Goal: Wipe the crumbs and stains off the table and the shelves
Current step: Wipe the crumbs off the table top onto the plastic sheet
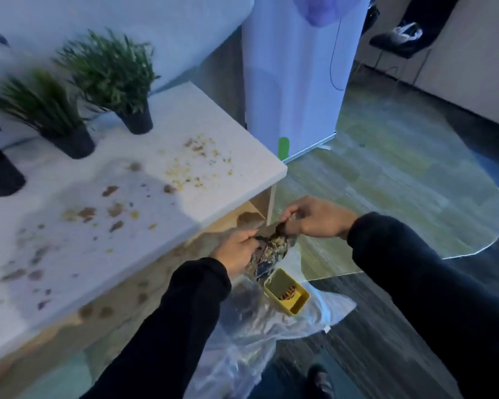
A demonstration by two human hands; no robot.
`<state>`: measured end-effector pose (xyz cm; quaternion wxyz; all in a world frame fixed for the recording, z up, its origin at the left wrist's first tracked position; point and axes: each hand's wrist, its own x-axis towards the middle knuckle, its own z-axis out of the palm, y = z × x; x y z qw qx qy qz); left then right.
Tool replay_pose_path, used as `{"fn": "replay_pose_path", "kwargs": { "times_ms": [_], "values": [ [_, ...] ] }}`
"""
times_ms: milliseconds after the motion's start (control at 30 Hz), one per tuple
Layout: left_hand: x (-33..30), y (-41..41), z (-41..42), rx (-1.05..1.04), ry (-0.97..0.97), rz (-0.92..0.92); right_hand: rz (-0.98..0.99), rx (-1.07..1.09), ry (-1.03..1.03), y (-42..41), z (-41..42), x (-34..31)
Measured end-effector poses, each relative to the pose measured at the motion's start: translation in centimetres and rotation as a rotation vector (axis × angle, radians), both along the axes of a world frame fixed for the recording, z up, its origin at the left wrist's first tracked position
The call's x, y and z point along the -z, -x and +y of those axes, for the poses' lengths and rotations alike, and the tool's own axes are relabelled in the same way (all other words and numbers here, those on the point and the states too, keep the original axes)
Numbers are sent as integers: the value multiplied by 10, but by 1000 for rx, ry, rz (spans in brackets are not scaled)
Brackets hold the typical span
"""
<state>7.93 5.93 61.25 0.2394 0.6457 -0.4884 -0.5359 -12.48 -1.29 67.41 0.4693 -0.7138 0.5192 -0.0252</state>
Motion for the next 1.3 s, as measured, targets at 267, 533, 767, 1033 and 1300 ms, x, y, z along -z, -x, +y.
{"fn": "replay_pose_path", "kwargs": {
  "times_ms": [267, 533, 767, 1033, 1300],
  "values": [
    [-164, -54, -14, 307, 341, -330, -233, -77, -95, -74, -2, -93],
    [-192, -56, -63, 210, 541, -431, -762, 482, -719, -119, -14, -91],
    [-197, -69, -113, -220, 725, -389, -958, 437, -757, -119, -101, -86],
    [-114, -151, -79, -555, 331, -565, -653, 423, -76, -133, -218, -76],
    [-48, -132, -38, -570, 487, -1004, 155, -148, 420, -190, -264, 3]
  ]
}}
